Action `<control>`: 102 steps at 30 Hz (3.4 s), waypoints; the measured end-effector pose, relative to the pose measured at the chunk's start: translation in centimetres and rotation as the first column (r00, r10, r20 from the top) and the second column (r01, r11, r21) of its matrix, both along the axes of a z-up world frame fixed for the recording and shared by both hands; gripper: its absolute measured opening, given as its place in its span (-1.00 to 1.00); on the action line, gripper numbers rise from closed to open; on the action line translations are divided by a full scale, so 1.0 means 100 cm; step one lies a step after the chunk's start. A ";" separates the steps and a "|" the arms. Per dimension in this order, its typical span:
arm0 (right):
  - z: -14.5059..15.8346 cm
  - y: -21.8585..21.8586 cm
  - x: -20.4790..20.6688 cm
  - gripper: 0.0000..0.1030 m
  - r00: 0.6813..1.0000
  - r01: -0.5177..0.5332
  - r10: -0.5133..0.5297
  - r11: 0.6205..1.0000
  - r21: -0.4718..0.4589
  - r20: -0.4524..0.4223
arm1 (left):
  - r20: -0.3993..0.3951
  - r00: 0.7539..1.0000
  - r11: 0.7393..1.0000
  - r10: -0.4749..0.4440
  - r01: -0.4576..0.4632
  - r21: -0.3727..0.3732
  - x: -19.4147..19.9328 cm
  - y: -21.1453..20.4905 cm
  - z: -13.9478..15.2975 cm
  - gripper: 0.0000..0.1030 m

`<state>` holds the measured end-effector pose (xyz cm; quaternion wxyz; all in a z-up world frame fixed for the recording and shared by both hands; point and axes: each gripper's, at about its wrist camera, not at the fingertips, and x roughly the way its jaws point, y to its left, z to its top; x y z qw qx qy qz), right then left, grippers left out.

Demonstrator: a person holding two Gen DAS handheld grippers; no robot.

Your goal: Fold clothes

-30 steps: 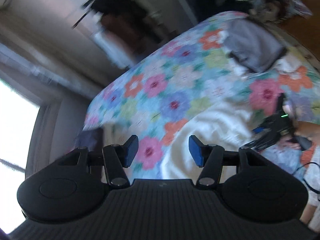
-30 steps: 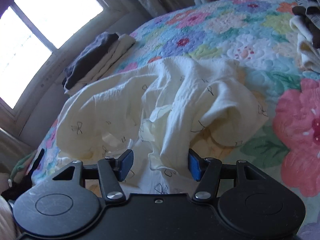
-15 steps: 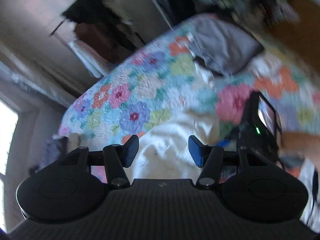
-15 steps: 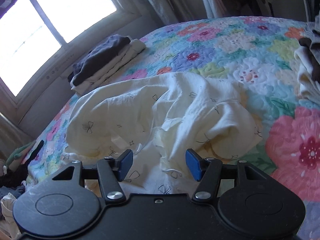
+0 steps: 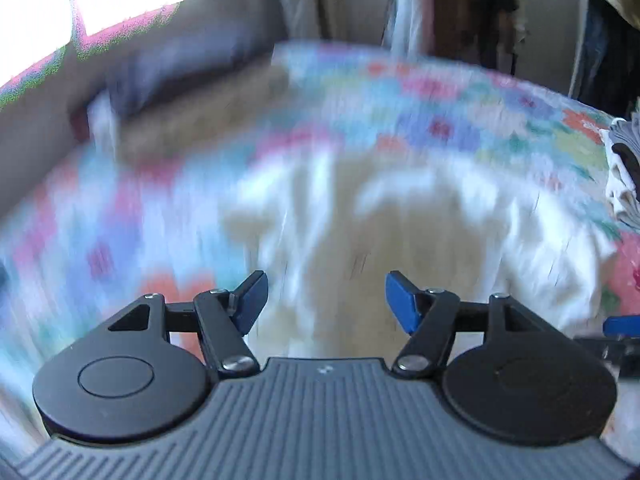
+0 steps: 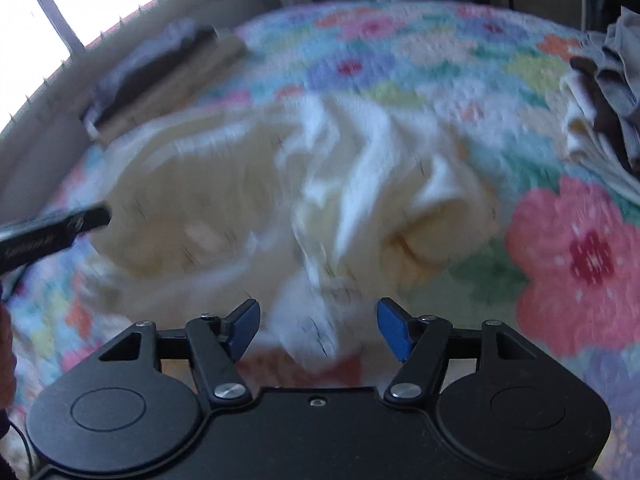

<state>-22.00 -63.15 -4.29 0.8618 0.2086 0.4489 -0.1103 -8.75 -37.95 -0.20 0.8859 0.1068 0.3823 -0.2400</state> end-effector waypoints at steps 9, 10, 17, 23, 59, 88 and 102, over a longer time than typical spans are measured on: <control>-0.043 -0.035 0.016 0.54 0.979 0.192 -0.201 0.963 0.188 0.028 | -0.085 0.974 0.978 -0.209 0.211 0.004 0.015 0.048 -0.053 0.46; -0.055 -0.033 0.023 0.34 0.979 0.198 -0.203 0.961 0.196 0.008 | -0.091 0.970 0.974 -0.228 0.227 -0.014 0.014 0.047 -0.055 0.50; -0.018 -0.007 0.032 -0.75 0.967 0.139 -0.144 0.990 0.038 0.212 | -0.021 0.962 0.962 -0.271 0.270 -0.044 0.004 0.031 -0.071 -0.64; 0.060 0.006 -0.013 -0.77 0.846 0.123 -0.099 0.992 -0.011 0.524 | 0.068 0.978 0.934 -0.198 0.210 -0.290 0.007 0.063 0.005 -0.74; 0.048 0.096 0.033 0.26 0.979 -0.085 0.138 0.947 -0.310 0.151 | -0.196 0.960 0.967 -0.202 0.164 -0.193 0.009 0.027 -0.064 0.12; 0.036 -0.032 -0.014 -0.92 0.925 0.316 -0.264 0.934 -0.165 0.274 | -0.077 0.953 0.940 -0.292 0.272 -0.204 -0.006 -0.015 -0.064 0.34; 0.020 -0.038 -0.006 -0.87 0.911 0.096 -0.152 0.982 0.160 0.384 | 0.052 0.976 0.966 -0.213 0.218 -0.142 0.061 -0.064 -0.008 -0.92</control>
